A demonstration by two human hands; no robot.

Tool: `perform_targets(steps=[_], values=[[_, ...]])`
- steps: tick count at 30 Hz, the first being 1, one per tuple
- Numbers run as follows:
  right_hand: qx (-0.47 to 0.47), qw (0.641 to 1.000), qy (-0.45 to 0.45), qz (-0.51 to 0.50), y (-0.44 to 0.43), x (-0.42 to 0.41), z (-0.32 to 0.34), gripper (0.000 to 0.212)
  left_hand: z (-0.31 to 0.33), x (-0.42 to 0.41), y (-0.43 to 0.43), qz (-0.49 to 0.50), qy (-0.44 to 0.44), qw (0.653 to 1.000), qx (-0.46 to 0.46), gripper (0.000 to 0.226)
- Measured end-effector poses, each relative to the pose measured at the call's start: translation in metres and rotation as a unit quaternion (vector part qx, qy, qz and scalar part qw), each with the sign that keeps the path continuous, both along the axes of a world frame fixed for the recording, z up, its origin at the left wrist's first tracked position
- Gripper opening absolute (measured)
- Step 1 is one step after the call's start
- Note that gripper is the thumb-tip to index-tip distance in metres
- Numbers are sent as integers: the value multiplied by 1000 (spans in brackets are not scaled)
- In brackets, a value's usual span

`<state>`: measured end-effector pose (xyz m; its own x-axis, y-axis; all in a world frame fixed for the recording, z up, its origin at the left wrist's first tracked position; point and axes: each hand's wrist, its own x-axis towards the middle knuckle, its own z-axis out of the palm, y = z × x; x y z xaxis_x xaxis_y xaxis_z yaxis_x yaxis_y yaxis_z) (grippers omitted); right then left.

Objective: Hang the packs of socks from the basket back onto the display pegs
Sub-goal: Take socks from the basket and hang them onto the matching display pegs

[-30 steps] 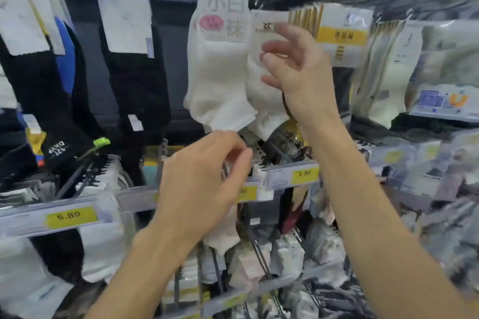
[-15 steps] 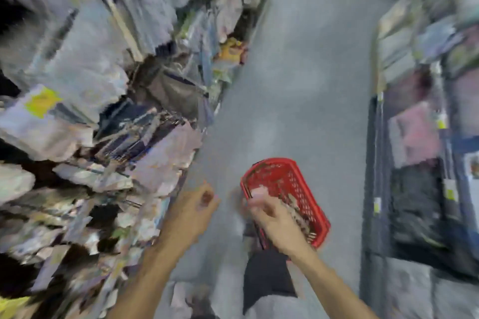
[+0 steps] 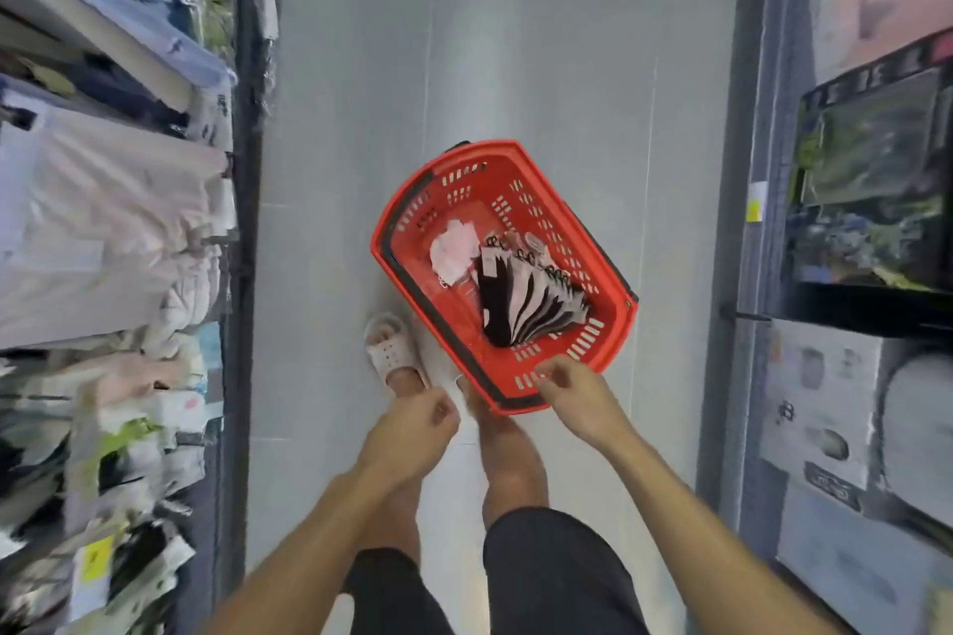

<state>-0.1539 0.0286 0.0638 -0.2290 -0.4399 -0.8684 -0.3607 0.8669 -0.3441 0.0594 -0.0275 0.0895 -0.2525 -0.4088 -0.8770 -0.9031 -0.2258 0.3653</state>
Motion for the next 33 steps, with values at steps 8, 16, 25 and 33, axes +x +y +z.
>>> perform_targets(steps=[8,16,25,33], values=[[35,972,-11,-231,-3,7,-195,24,-209,-92,-15,72,-14,994,85,20],[1,952,24,-307,-11,-13,-346,44,-385,-147,-38,245,-59,962,106,76],[-53,981,-41,-183,-19,8,-401,51,-447,-157,-54,316,-67,943,75,79],[-63,980,-92,-164,-38,12,-413,59,-448,-154,-44,436,-38,897,63,77]])
